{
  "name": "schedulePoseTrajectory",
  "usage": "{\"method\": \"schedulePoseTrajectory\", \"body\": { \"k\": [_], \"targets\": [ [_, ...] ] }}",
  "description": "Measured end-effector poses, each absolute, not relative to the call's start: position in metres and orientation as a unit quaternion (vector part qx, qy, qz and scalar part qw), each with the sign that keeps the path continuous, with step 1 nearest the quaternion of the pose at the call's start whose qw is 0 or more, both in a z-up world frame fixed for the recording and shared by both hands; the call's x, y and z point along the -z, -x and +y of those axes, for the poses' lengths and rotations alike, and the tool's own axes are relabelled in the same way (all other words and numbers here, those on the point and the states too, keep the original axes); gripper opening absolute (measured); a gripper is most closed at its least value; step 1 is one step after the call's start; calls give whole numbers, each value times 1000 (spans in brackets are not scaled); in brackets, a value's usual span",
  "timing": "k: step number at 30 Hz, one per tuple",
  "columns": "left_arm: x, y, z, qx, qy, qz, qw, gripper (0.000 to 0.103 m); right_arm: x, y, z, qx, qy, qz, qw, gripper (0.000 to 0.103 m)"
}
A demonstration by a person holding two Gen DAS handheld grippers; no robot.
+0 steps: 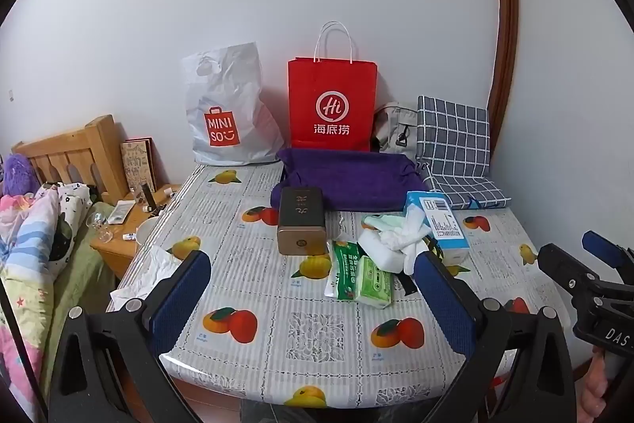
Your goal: Organize soft objects
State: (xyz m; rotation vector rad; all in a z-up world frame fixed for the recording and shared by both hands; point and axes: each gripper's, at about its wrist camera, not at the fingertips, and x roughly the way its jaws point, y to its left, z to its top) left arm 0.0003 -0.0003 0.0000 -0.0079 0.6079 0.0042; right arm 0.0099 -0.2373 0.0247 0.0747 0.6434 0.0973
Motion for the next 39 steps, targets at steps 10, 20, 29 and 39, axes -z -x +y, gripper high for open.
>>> {"method": "schedulePoseTrajectory", "body": {
  "k": [10, 20, 29, 39],
  "targets": [
    [-1, 1, 1, 3, 18, 286, 958, 103, -25, -8, -238, -49, -38, 316, 947, 103],
    [3, 5, 0, 2, 13, 290, 957, 103, -26, -7, -238, -50, -37, 315, 947, 103],
    [5, 6, 0, 2, 17, 293, 956, 103, -28, -7, -233, -48, -33, 314, 948, 103],
    [6, 4, 2, 3, 19, 295, 955, 103, -29, -6, -232, -49, -33, 313, 948, 103]
  ]
}}
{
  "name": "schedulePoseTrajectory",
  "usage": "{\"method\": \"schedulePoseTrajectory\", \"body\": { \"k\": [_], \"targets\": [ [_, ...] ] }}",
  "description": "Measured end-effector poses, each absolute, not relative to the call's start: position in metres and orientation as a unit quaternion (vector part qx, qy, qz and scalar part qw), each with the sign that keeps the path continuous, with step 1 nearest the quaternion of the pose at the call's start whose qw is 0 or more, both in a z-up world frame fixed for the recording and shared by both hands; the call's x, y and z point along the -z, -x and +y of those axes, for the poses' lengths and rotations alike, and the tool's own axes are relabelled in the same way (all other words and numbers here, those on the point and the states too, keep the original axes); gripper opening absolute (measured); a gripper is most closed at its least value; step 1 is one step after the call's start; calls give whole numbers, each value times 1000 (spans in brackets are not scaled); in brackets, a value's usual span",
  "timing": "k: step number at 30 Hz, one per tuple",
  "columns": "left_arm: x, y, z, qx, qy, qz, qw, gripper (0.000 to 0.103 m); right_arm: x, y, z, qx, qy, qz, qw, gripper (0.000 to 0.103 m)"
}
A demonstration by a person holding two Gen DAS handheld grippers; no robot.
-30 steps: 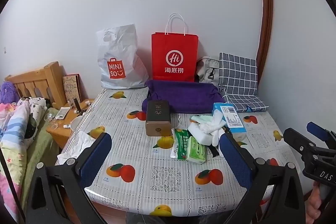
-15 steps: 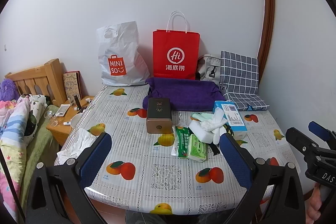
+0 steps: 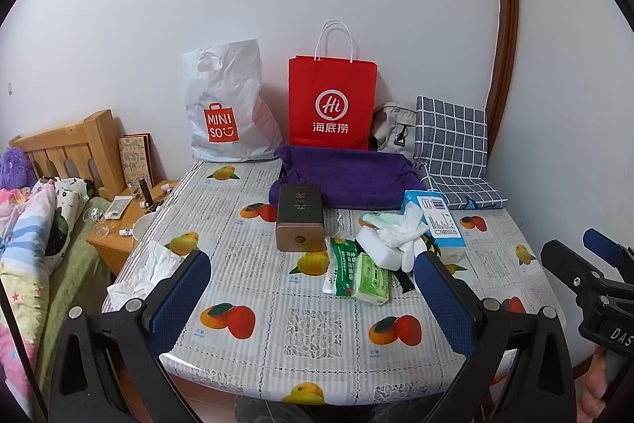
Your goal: Organize soft objects
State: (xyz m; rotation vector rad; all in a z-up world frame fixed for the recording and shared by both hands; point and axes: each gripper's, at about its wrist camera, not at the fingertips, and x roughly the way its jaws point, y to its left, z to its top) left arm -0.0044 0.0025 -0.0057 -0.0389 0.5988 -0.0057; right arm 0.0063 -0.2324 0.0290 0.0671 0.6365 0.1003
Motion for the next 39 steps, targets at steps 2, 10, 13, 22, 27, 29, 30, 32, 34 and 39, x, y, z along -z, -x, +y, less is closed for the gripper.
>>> {"method": "schedulePoseTrajectory", "body": {
  "k": [2, 10, 13, 22, 27, 29, 30, 32, 34, 39],
  "targets": [
    [5, 4, 2, 2, 19, 295, 955, 103, -30, -6, -232, -49, -31, 313, 948, 103],
    [4, 4, 3, 3, 19, 295, 955, 103, -31, -5, -231, -49, -31, 311, 949, 103],
    [4, 4, 3, 3, 19, 294, 956, 103, -32, -4, -230, -49, -32, 311, 949, 103],
    [3, 4, 2, 3, 19, 294, 956, 103, -31, -4, -230, -49, -31, 310, 949, 103],
    [3, 3, 1, 3, 19, 292, 956, 103, -31, -4, -230, -50, -31, 310, 949, 103],
    [3, 3, 0, 4, 19, 292, 956, 103, -32, -4, -230, -49, -32, 310, 949, 103],
    [3, 4, 1, 4, 18, 292, 956, 103, -31, -3, -230, -49, -32, 310, 949, 103],
    [3, 3, 0, 4, 18, 290, 957, 103, -31, -3, -230, -50, -31, 309, 949, 103],
    [2, 3, 0, 4, 19, 290, 957, 103, -31, -3, -230, -50, -32, 310, 949, 103],
    [3, 3, 0, 3, 19, 291, 957, 103, -34, 0, -226, -51, -31, 309, 949, 103]
  ]
}}
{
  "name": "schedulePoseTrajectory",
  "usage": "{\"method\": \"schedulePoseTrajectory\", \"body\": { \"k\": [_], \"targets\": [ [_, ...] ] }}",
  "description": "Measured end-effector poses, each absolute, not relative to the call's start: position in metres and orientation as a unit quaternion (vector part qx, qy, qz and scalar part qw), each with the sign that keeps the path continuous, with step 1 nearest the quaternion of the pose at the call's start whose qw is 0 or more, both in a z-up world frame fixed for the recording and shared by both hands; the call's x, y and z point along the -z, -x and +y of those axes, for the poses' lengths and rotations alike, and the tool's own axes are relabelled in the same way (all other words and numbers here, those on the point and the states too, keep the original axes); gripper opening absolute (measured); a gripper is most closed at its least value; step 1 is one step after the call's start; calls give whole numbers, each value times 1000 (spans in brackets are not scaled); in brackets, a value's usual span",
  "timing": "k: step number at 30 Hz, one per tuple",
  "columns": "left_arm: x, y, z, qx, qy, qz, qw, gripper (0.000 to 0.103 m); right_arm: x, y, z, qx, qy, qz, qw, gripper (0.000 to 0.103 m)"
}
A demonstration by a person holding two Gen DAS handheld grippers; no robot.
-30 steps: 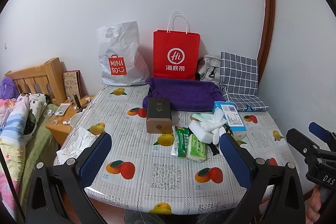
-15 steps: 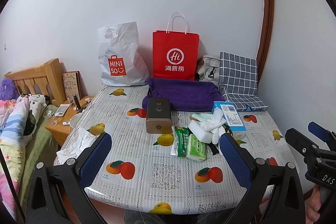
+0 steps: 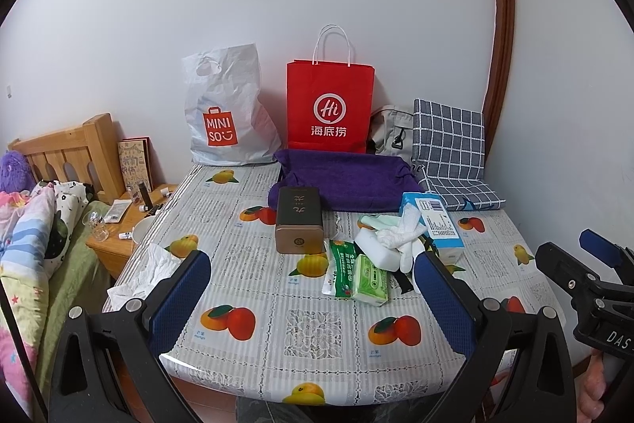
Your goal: Organize soft objects
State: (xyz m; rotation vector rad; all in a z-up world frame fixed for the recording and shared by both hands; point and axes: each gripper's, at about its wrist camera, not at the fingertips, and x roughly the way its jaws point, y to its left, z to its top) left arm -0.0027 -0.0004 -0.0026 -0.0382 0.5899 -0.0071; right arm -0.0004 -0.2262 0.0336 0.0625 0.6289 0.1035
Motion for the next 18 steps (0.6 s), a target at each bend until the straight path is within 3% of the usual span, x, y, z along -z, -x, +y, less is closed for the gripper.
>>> {"method": "schedulePoseTrajectory", "body": {
  "k": [18],
  "targets": [
    [-2, 5, 3, 6, 10, 282, 959, 103, -33, 3, -223, -51, -32, 307, 950, 103]
  ]
}}
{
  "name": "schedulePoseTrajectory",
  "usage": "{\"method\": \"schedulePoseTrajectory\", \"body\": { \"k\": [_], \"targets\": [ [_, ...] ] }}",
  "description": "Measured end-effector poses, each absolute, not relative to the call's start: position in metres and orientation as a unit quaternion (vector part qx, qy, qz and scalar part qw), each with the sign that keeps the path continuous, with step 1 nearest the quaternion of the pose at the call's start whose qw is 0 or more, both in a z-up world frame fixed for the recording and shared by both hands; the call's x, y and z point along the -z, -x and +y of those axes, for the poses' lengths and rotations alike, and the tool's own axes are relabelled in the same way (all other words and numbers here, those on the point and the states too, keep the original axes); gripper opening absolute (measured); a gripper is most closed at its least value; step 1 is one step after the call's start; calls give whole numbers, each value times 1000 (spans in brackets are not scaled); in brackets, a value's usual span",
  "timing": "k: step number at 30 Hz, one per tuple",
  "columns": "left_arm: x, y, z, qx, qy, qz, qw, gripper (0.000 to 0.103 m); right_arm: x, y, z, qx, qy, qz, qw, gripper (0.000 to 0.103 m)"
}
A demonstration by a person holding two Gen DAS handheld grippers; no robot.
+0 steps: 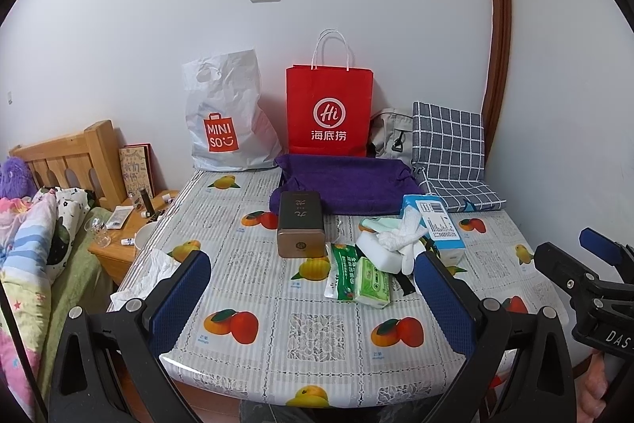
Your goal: Organize soft objects
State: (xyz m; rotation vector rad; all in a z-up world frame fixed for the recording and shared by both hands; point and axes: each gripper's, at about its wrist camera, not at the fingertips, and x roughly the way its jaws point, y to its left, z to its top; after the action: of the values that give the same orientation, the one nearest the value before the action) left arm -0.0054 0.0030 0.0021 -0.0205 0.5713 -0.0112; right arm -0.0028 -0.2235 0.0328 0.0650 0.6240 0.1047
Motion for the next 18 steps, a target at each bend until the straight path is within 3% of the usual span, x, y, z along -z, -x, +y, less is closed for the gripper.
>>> {"method": "schedulePoseTrajectory", "body": {
  "k": [18],
  "targets": [
    [49, -33, 16, 22, 50, 338, 940, 103, 4, -26, -233, -64, -43, 325, 943, 103]
  ]
}}
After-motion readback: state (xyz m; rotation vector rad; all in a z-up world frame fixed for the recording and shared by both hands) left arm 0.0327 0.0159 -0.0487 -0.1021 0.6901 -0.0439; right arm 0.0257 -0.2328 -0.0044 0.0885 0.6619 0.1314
